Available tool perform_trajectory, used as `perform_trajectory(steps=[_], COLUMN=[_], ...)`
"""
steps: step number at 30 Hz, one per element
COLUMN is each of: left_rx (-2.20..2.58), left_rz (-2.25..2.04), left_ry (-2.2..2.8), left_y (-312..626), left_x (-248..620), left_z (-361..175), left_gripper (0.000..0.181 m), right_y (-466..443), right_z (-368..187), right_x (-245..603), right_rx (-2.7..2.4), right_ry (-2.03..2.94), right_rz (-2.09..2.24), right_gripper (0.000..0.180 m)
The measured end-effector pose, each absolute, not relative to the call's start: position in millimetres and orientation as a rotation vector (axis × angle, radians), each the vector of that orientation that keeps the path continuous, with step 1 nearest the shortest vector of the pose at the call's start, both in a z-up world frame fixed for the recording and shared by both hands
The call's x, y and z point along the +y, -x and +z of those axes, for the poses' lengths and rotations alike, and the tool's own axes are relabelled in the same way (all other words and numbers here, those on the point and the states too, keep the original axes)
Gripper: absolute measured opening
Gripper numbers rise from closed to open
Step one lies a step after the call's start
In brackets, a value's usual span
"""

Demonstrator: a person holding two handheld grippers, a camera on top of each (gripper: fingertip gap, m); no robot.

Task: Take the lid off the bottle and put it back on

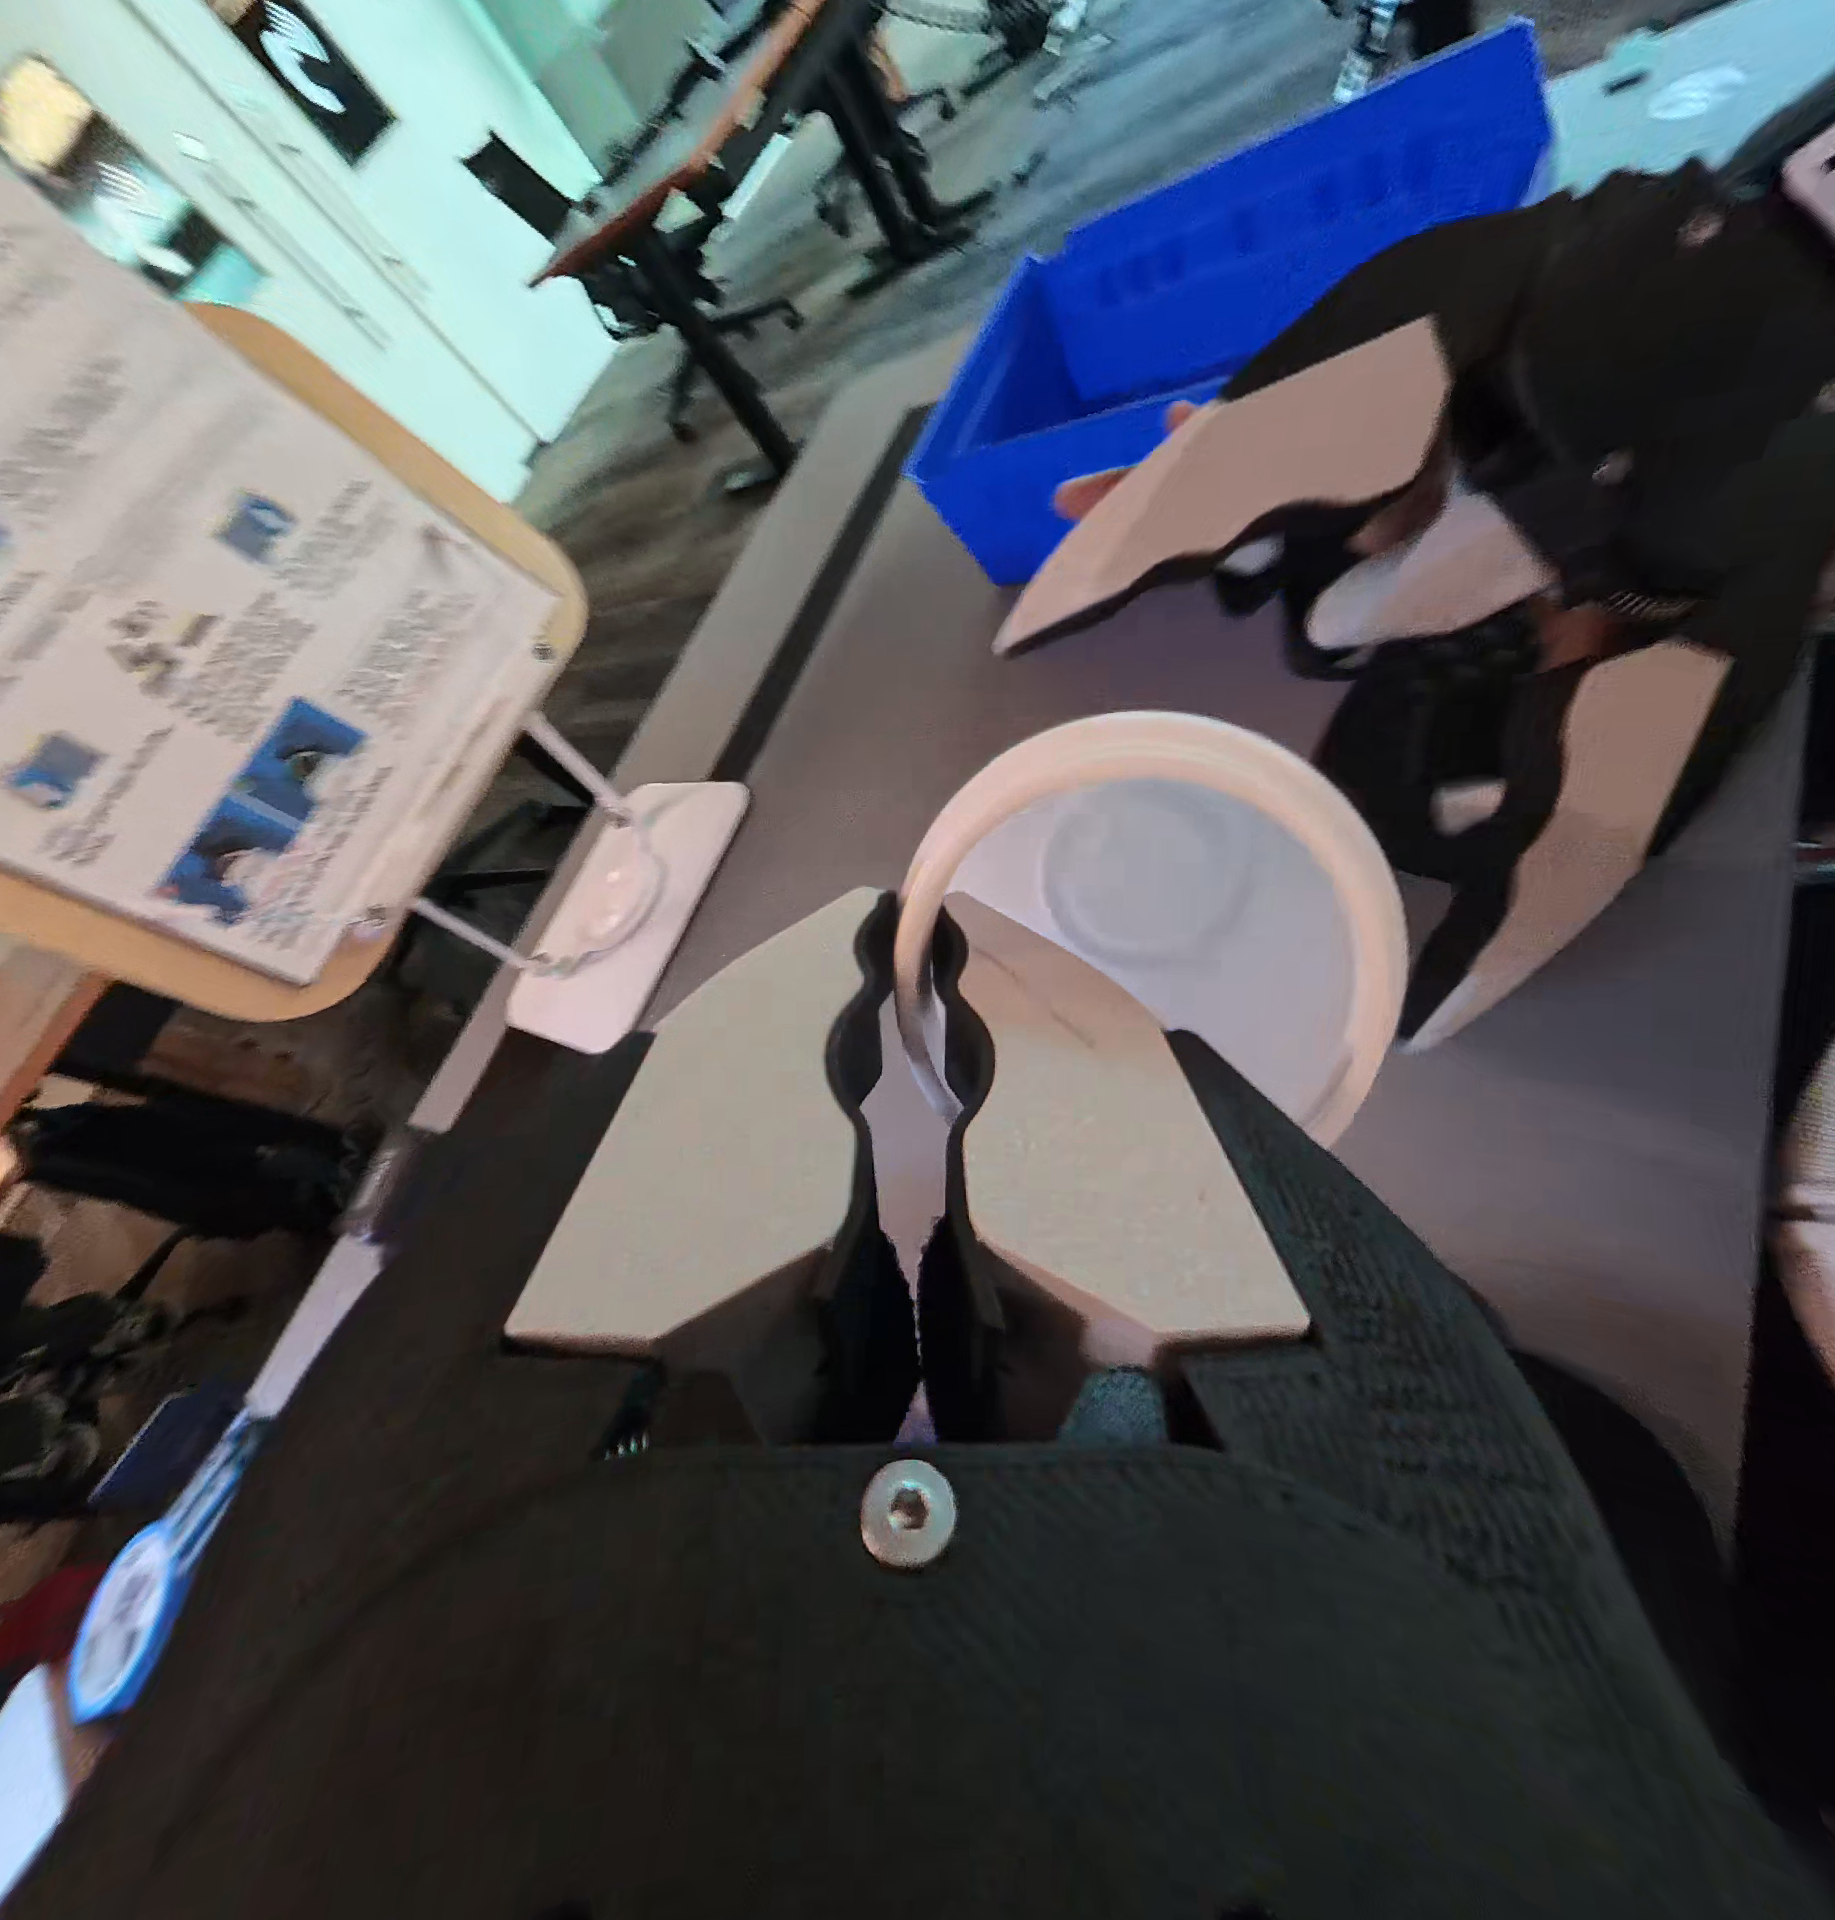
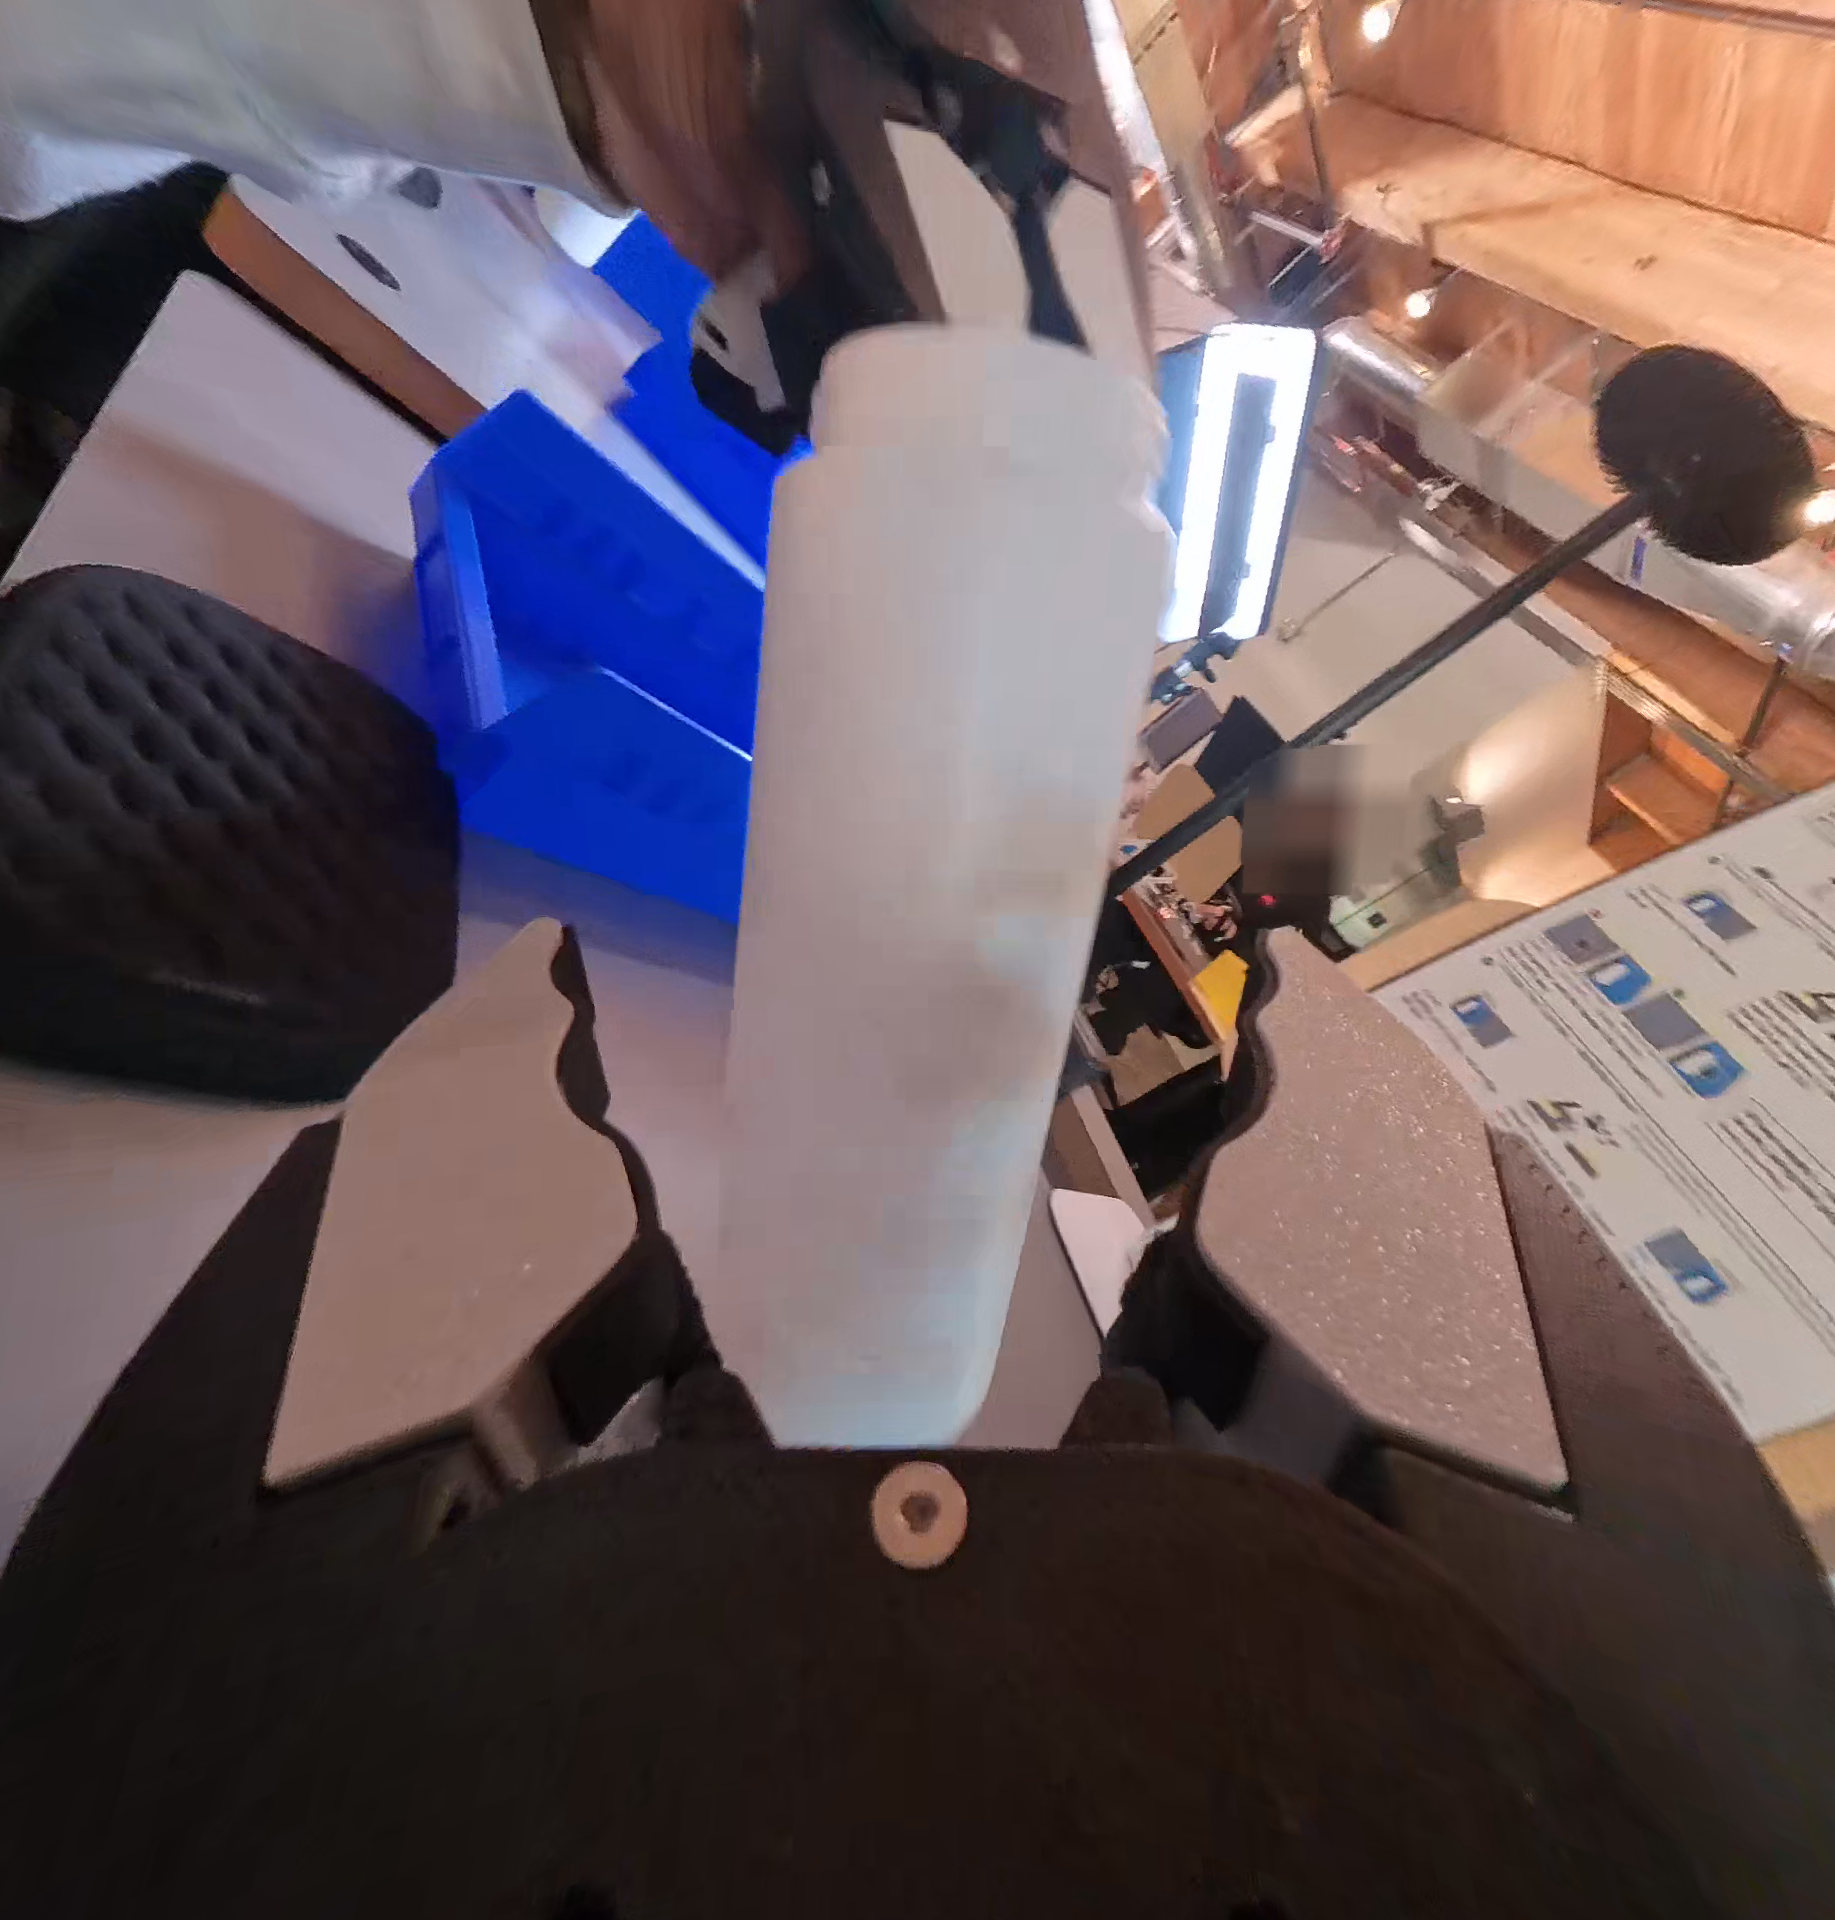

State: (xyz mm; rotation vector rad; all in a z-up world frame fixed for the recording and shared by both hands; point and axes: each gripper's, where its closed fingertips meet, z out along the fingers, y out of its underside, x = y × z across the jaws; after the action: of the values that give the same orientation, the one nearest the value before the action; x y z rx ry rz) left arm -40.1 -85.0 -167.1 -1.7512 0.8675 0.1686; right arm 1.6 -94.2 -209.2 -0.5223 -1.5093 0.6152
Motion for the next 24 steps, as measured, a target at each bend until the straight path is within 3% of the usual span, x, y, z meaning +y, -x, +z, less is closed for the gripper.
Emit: perform_trajectory(steps=[6,11,14,24], left_rx=[0.989,0.907,0.743,0.235], left_rz=[-0.011,-0.117,-0.059,-0.075], left_ry=[1.776,1.61,1.496,1.318], left_y=[-8.1,-17.4,7.0,116.2], left_x=[-64.8,-55.1,-58.9,-124.8], left_z=[-173.2,-141.6,-123.2,-95.0], left_gripper=[0.012,0.05,0.062,0.063], right_y=[15.2,6.7,3.6,11.0], right_z=[-227.1,-243.0,-251.1,-273.0], right_x=[-74.0,-61.2,-45.6,-26.4], right_rx=[-1.542,-1.533,-1.494,-1.472], right_ry=[0.681,0.857,0.934,1.036], right_rz=[0.589,0.896,0.993,1.005], right_gripper=[0.094,0.09,0.09,0.09])
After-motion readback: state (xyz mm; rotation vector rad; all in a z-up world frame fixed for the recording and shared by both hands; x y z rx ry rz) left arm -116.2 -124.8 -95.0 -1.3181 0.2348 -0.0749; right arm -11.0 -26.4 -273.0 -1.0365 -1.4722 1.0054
